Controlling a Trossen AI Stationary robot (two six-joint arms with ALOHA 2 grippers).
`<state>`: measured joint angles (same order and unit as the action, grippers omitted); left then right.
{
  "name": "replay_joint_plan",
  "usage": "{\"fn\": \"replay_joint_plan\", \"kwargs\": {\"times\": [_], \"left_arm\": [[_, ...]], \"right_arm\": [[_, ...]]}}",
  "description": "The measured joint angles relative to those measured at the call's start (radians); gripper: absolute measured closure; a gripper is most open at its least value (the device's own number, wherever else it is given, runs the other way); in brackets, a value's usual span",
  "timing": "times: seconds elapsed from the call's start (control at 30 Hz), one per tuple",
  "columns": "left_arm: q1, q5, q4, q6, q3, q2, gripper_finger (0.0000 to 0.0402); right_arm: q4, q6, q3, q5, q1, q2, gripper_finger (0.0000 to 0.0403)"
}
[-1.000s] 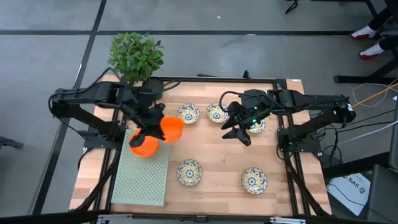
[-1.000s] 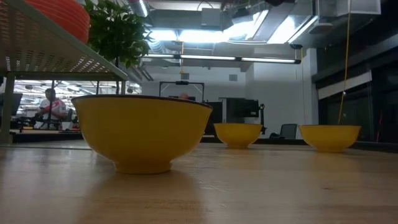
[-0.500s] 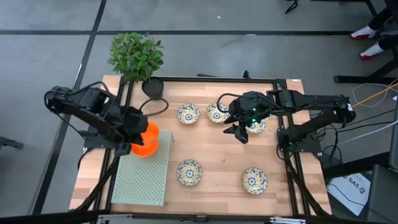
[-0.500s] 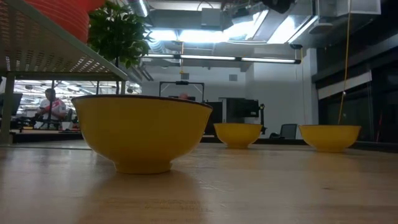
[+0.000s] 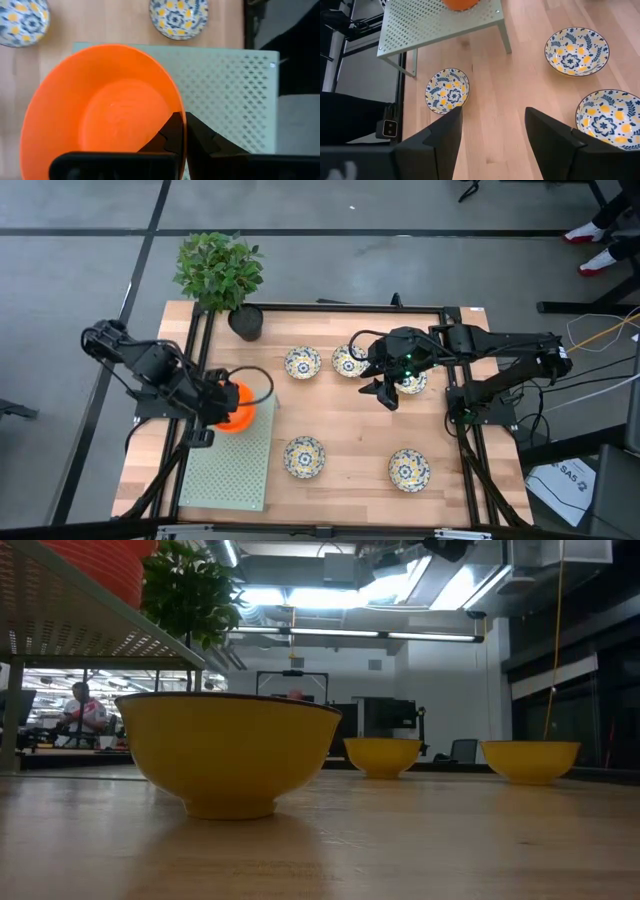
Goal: Pick & Place Mini bowls
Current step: Stack the orange bowl on top of the orange bowl on the shelf
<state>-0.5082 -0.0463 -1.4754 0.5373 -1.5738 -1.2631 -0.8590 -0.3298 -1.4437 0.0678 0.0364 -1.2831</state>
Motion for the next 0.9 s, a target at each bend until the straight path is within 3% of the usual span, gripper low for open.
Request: {"fn": "replay_joint_plan", "kwargs": {"times": [0.17, 0.9], "left_arm": [[-0.034, -0.089, -0.011, 0.041, 0.000, -0.027, 0.0398], [-0.136, -0.273, -0.048, 0.329, 0.000, -0.111, 0.0391]], "right_arm": [[0.000, 0.000, 0.000, -0.032, 0.000, 0.000, 0.0188], [0.000, 0.001, 0.000, -0.032, 0.000, 0.000, 0.0188]]}}
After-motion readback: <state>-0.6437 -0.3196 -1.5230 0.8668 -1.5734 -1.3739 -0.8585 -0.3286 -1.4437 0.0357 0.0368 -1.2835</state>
